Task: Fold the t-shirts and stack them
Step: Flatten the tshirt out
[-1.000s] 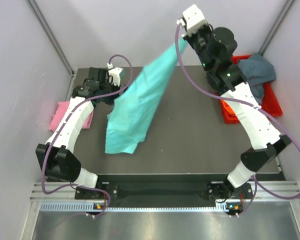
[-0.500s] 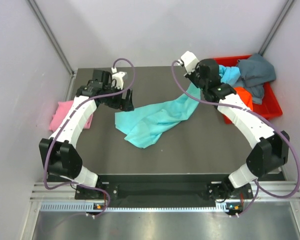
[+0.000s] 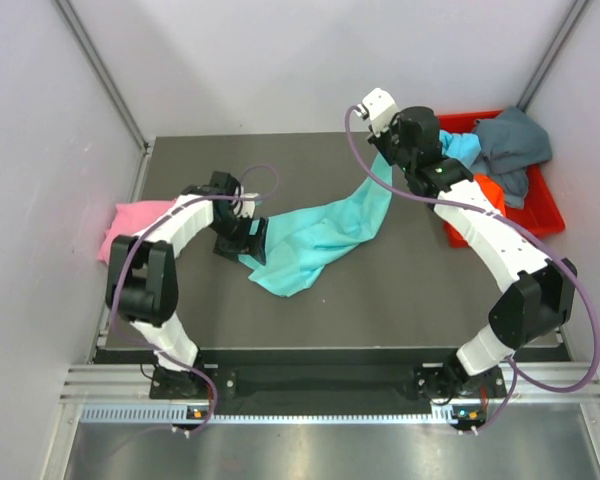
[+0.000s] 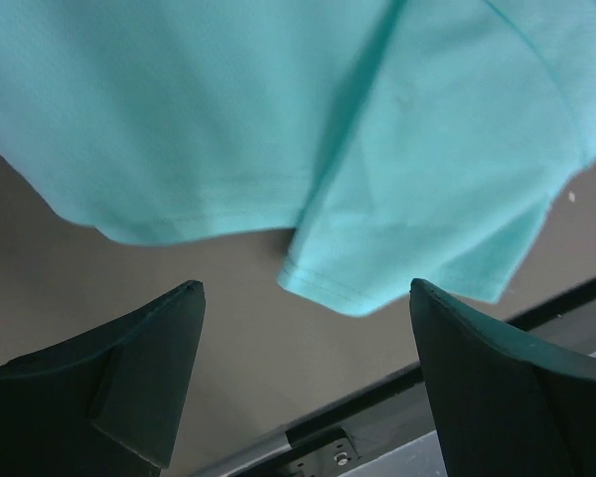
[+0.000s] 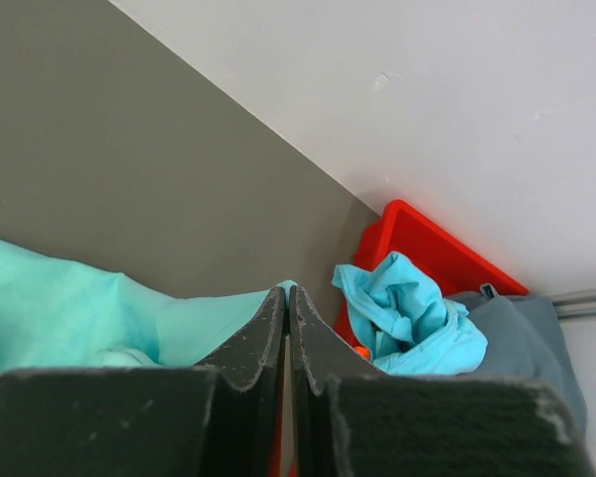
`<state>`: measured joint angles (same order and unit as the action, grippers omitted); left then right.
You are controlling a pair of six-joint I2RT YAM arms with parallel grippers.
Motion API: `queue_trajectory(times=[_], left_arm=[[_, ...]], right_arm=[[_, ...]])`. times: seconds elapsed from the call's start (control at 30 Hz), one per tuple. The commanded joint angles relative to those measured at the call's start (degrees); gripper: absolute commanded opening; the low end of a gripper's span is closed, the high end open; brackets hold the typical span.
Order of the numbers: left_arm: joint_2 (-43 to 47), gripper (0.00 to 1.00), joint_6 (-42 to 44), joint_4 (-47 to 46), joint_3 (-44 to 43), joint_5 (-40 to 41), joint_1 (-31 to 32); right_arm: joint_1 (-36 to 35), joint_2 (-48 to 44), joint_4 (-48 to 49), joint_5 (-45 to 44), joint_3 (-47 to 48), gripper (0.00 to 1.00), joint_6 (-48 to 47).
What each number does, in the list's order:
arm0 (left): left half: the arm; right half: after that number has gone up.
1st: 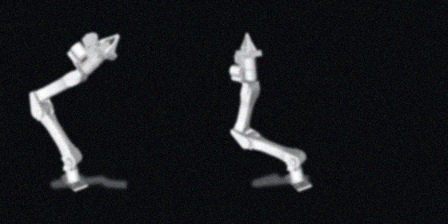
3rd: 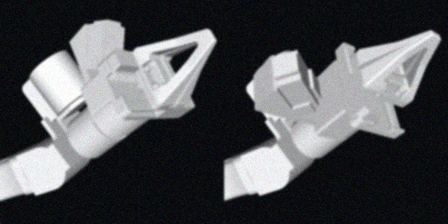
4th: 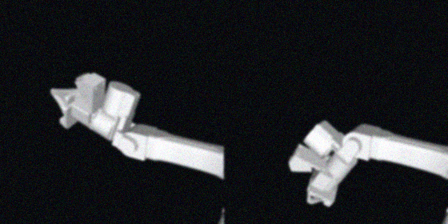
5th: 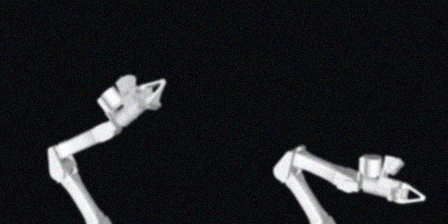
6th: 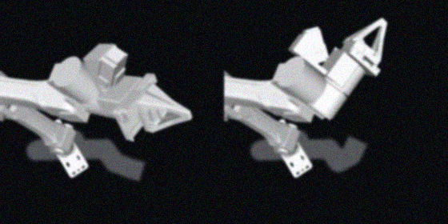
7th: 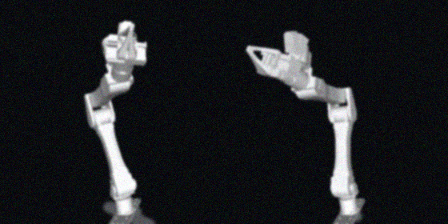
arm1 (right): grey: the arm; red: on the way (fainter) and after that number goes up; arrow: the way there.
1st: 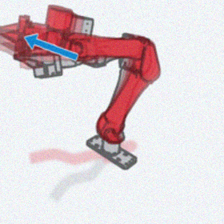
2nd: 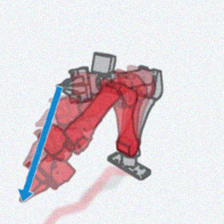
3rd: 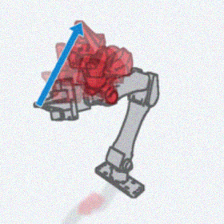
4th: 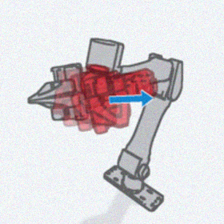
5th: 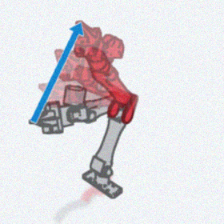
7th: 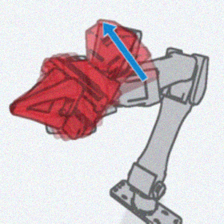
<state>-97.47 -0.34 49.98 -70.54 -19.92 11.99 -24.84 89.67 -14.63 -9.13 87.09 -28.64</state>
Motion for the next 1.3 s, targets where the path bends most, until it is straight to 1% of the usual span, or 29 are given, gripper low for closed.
queue_trajectory(times=[0.0,0.27,0.33,0.37,0.4,0.43,0.53,0.6,0.63,0.67,0.77,0.87,0.9,0.97,1.0,1.07,1.17,1.23,1.27], left_arm=[[-4.2,0.88,-0.5,0.4,-4.1,4.1,-0.4],[-12.3,0.86,-1.9,-1.1,-9.1,9.3,-0.3],[-13.8,0.84,-2.0,-1.3,-10.1,9.9,-0.4],[-14.3,0.8,-2.1,-1.3,-10.6,10.1,-0.3],[-15.4,0.73,-2.0,-1.3,-11.0,10.0,-0.4],[-15.8,0.69,-1.9,-1.1,-11.9,10.0,-0.3],[-17.3,0.49,-2.0,-0.6,-12.9,8.9,-0.3],[-17.7,0.21,-1.9,-0.6,-13.0,8.8,-0.4],[-17.7,0.03,-2.1,-0.5,-13.0,9.3,-0.4],[-17.1,0.0,-2.4,-0.6,-13.0,9.6,-0.5],[-15.1,0.0,-1.9,-0.1,-14.4,10.3,-1.2],[-12.8,0.0,-0.5,2.9,-20.8,12.4,-2.8],[-10.6,0.0,1.4,3.9,-25.0,13.1,-3.1],[-6.6,0.0,3.6,5.8,-28.7,15.4,-3.7],[-5.1,0.0,6.4,5.9,-30.6,16.2,-3.8],[-0.8,0.0,8.2,5.9,-30.9,17.2,-3.7],[4.8,0.0,10.1,5.0,-28.0,16.8,-3.7],[8.2,0.0,9.4,3.6,-25.3,17.0,-3.7],[11.9,0.0,9.2,1.0,-24.3,17.0,-3.7]], right_arm=[[0.1,-1.0,1.5,1.7,1.9,0.0,1.7],[0.1,-2.2,2.1,2.4,-0.2,0.0,1.7],[0.1,-2.1,2.2,2.4,-0.5,0.0,1.7],[0.1,-2.0,2.3,2.4,-0.5,0.0,1.7],[0.1,-2.0,2.5,2.4,-0.6,0.0,1.7],[0.1,-2.0,2.4,2.4,-0.9,0.0,1.7],[0.2,-1.8,2.8,2.4,-1.1,0.0,2.0],[0.1,-1.6,2.9,2.4,-1.2,0.0,2.1],[0.1,-1.5,3.1,2.4,-1.1,0.0,2.1],[0.1,-1.5,3.0,2.3,-1.0,0.0,1.9],[0.1,-1.5,3.2,1.7,-0.7,0.0,1.3],[0.3,-2.1,3.3,0.5,-0.6,0.0,0.0],[0.6,-3.0,3.4,0.1,-0.6,0.0,-0.2],[1.1,-4.4,3.5,-0.9,-0.8,0.0,0.0],[1.8,-6.2,3.6,-1.2,-1.6,0.0,0.2],[2.2,-8.2,4.5,-2.6,-3.1,0.0,0.6],[3.2,-11.8,7.1,-4.7,-6.0,0.0,1.0],[4.7,-13.3,7.2,-4.5,-4.8,0.0,2.4],[5.2,-13.6,6.7,-4.5,-4.0,0.0,3.6]])
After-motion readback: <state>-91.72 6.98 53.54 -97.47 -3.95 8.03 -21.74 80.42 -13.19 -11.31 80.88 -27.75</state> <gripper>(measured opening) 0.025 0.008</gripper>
